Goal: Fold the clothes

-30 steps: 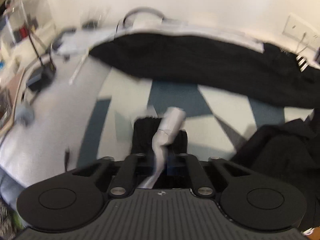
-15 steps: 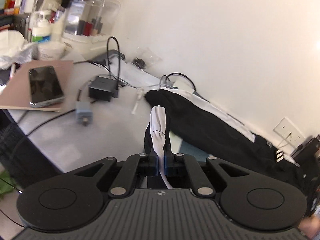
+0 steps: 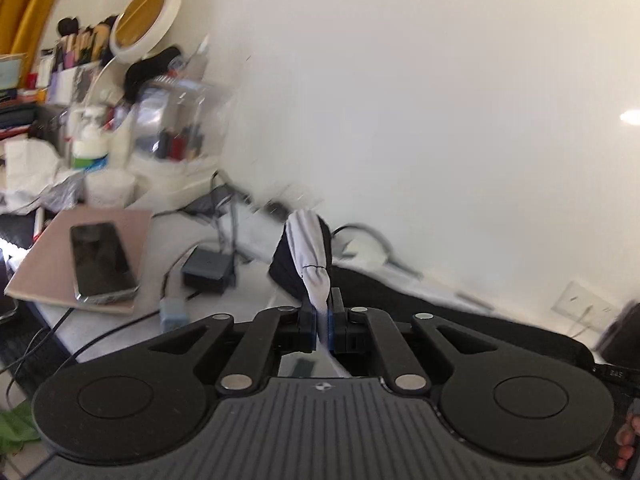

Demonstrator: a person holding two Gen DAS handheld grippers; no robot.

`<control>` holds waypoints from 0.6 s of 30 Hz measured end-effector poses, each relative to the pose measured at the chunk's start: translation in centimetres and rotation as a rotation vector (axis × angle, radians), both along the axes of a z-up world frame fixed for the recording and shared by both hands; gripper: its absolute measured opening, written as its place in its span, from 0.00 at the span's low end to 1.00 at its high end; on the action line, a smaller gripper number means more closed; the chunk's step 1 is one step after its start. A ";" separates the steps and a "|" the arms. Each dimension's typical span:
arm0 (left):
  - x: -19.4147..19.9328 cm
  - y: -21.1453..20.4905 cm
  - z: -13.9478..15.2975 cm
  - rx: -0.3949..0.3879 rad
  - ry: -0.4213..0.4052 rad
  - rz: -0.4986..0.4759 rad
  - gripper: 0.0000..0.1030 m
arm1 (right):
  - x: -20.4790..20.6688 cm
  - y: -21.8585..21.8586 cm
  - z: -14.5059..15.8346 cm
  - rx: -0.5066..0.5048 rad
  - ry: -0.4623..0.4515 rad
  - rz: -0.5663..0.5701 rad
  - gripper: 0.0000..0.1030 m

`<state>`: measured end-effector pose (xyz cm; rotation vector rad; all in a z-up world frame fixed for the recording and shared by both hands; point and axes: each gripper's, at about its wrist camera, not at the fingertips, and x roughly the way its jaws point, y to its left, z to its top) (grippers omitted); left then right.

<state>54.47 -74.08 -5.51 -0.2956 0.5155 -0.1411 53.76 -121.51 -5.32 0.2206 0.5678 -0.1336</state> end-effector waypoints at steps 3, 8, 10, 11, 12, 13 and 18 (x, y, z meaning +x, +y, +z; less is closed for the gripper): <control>2.0 -0.6 -3.8 0.096 0.170 0.012 0.14 | 1.5 0.4 -1.9 -0.034 0.109 0.038 0.41; 1.8 0.9 -7.3 0.031 0.324 0.018 0.15 | -0.4 0.4 -3.6 0.042 0.124 0.041 0.48; 1.0 0.9 -7.5 0.013 0.334 -0.009 0.21 | -2.0 -0.8 -3.8 0.098 0.124 0.010 0.48; 0.7 0.9 -7.5 0.002 0.338 -0.024 0.22 | -3.0 -1.5 -3.9 0.126 0.125 -0.012 0.48; 0.4 0.9 -7.7 -0.003 0.340 -0.032 0.24 | -3.9 -2.5 -3.9 0.155 0.118 -0.045 0.48; 0.1 0.9 -7.8 -0.007 0.342 -0.040 0.26 | -5.0 -3.4 -3.9 0.181 0.109 -0.085 0.48; -0.2 1.5 -8.9 -0.101 0.371 -0.073 0.38 | -10.9 -7.5 -3.7 0.230 0.060 -0.289 0.50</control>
